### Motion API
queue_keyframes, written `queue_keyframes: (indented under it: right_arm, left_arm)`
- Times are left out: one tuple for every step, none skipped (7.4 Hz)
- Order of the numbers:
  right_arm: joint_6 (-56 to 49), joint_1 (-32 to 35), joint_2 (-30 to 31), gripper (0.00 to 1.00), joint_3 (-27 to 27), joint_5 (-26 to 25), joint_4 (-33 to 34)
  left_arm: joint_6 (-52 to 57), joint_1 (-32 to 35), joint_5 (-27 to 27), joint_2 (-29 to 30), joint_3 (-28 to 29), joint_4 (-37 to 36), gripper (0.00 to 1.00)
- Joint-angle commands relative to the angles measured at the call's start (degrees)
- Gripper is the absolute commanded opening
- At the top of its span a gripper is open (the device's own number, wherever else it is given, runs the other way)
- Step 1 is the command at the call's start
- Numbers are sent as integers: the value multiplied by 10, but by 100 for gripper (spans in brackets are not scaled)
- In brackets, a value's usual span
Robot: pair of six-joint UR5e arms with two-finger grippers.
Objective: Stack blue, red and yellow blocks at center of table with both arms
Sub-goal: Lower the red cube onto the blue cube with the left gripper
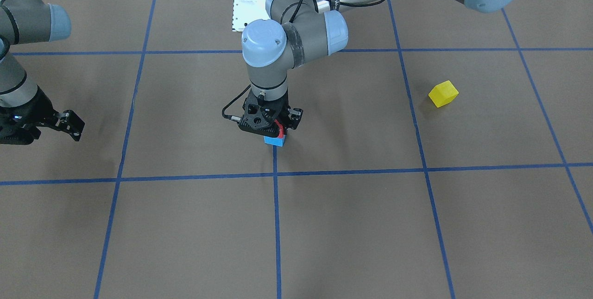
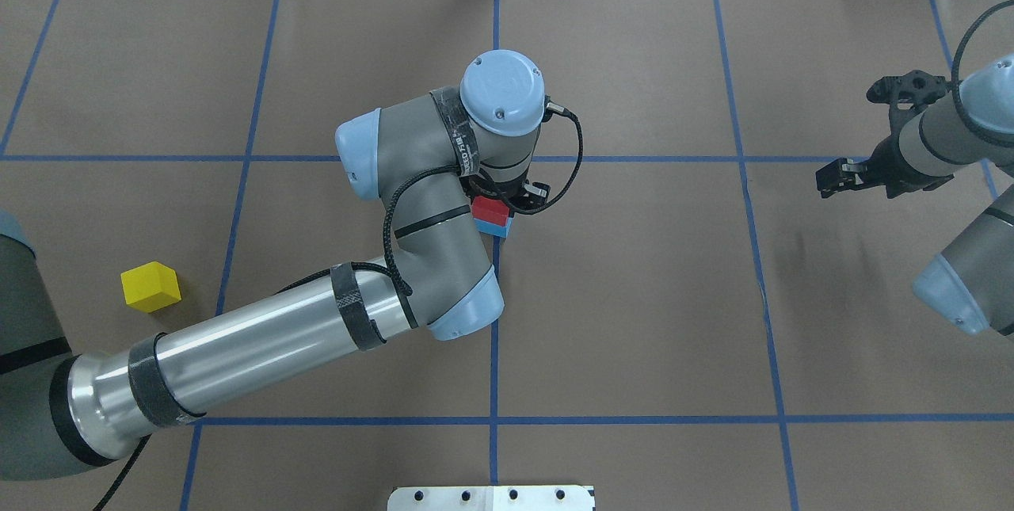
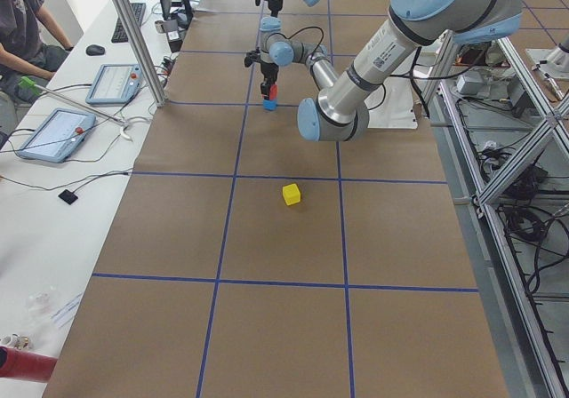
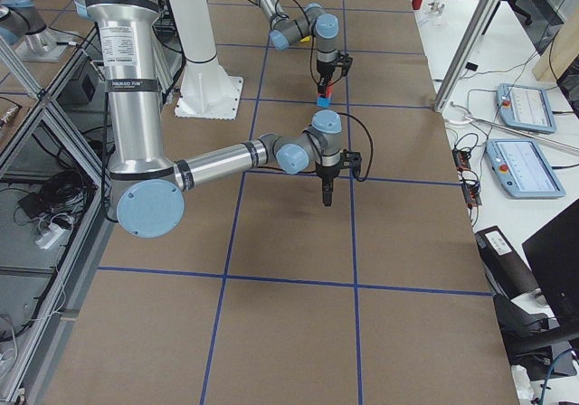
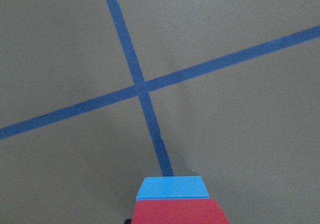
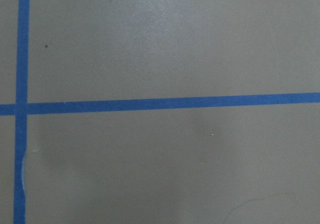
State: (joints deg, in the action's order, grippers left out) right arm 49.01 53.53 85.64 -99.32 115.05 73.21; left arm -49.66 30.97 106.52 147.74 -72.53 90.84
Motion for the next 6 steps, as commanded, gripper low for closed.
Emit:
queue_keyframes:
  right_arm:
    - [0, 0, 0, 100, 0, 0, 0]
    - [0, 0, 0, 100, 0, 0, 0]
    - [0, 0, 0, 100, 0, 0, 0]
    - [0, 0, 0, 100, 0, 0, 0]
    - [1, 0, 0, 100, 0, 0, 0]
    - [1, 0, -1, 100, 0, 0, 0]
  left_arm:
    - [0, 0, 0, -3, -1, 1, 0]
    - [0, 0, 0, -2, -1, 1, 0]
    - [-1, 0, 0, -2, -2, 2, 0]
    - [1, 0, 0, -2, -2, 3, 0]
    - [2, -1, 0, -2, -2, 3, 0]
    - [2, -1, 0, -2, -2, 10, 0]
